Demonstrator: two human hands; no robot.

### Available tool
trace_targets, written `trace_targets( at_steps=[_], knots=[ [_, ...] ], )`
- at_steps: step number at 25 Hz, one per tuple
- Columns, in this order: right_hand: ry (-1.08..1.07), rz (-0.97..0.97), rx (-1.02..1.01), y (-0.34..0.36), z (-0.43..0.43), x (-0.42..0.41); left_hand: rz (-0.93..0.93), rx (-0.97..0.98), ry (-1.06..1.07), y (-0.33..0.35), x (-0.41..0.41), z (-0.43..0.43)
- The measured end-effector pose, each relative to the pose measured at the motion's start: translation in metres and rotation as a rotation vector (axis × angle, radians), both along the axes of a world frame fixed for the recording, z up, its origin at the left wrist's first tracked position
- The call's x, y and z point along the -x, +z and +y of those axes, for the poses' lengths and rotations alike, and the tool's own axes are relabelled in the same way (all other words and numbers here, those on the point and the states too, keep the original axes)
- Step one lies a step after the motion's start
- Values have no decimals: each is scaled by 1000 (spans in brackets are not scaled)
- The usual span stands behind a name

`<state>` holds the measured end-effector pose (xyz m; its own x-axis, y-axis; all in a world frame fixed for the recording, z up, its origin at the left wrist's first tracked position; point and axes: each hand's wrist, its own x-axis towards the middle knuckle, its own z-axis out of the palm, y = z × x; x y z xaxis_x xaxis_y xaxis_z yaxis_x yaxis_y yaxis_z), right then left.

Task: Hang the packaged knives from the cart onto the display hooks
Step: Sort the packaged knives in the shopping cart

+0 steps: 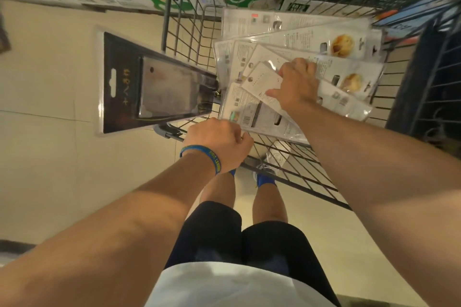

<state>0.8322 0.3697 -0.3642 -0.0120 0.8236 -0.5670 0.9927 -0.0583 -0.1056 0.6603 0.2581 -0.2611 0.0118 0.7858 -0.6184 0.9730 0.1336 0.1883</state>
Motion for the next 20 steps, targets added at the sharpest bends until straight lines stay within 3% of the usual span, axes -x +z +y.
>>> trace_targets(
  at_steps=[5,7,10,12,14,17,20],
  knots=[
    [132,124,-128,15,-29,-6,-4,24,-21,1,1,3],
    [237,200,-33,22,-43,-10,0,9,-24,2,2,4],
    [361,156,134,30,-54,-3,10,3,-47,2,3,5],
    [402,137,95,41,-60,1,18,8,-61,1,2,6],
    [305,190,-22,59,-62,-3,11,26,-65,2,3,6],
    [-41,327,-233,102,-49,-14,-27,136,-30,9,3,11],
    [-409,482,-414,156,-34,-26,-256,228,259,34,1,21]
  ],
)
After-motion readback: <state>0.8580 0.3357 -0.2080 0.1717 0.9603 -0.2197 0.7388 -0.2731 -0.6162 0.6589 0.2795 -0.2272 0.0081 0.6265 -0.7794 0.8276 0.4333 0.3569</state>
